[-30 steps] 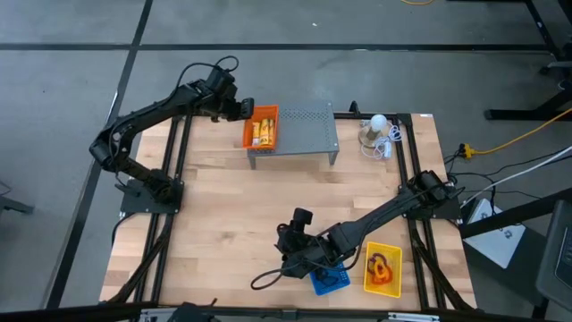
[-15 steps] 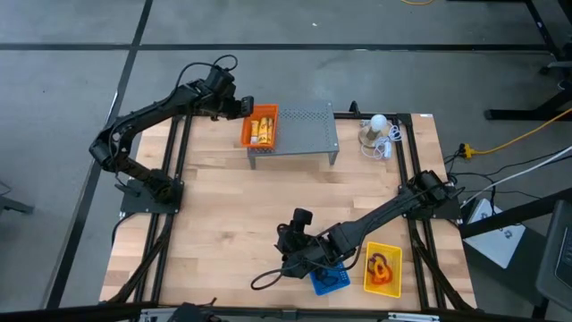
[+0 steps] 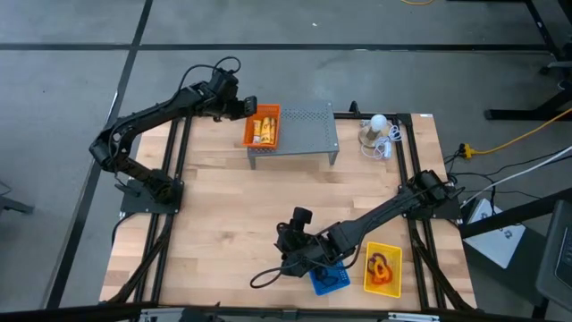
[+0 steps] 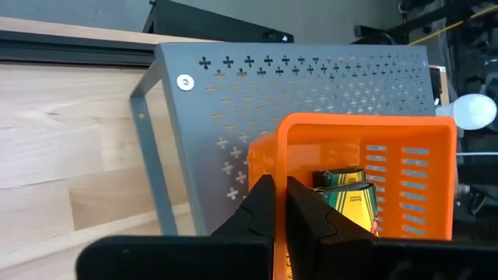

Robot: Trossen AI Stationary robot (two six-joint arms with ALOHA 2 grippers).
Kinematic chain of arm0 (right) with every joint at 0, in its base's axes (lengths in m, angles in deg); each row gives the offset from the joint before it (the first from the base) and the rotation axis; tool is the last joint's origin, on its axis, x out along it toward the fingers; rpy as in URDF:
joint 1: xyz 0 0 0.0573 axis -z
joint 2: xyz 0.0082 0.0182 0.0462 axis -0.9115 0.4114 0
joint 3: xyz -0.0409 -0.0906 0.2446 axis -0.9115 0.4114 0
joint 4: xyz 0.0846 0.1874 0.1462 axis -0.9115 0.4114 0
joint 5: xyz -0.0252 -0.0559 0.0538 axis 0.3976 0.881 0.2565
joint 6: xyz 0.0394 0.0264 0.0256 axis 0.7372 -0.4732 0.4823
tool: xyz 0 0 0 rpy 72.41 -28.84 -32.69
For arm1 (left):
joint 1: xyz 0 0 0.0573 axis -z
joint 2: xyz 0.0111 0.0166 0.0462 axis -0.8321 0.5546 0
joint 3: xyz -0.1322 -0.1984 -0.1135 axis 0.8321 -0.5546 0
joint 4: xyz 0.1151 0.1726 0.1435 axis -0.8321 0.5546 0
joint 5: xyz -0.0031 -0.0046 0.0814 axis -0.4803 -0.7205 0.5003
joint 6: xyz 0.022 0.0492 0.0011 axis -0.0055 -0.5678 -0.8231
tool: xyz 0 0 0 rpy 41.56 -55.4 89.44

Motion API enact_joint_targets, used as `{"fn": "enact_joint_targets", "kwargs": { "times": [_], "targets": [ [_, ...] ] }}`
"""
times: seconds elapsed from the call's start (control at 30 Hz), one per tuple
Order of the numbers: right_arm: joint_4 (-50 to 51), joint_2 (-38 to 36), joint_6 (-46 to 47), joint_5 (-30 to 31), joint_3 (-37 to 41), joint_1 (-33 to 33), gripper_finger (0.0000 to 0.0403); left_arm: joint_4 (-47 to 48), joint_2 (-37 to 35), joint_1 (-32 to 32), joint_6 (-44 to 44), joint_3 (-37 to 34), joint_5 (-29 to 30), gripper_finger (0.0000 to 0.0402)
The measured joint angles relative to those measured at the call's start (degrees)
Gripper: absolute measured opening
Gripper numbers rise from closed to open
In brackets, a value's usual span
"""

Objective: Pick & Place Office Desk Supplies
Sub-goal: Put the orange bin onto the shelf

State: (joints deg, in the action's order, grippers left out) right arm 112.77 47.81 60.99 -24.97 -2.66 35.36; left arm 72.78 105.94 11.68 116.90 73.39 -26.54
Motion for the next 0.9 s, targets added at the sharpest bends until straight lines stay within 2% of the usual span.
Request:
{"fn": "enact_joint_targets", "kwargs": {
  "times": [0.5,0.9],
  "targets": [
    [0.0,0.0,0.0,0.0,0.0,0.0,0.0233,1.2,0.0,1.9,2.3,0.0,5.9,0.0006],
    [0.0,0.0,0.0,-0.2,0.0,0.0,0.0233,1.2,0.0,2.2,2.2,0.0,7.0,0.0011]
  ]
}}
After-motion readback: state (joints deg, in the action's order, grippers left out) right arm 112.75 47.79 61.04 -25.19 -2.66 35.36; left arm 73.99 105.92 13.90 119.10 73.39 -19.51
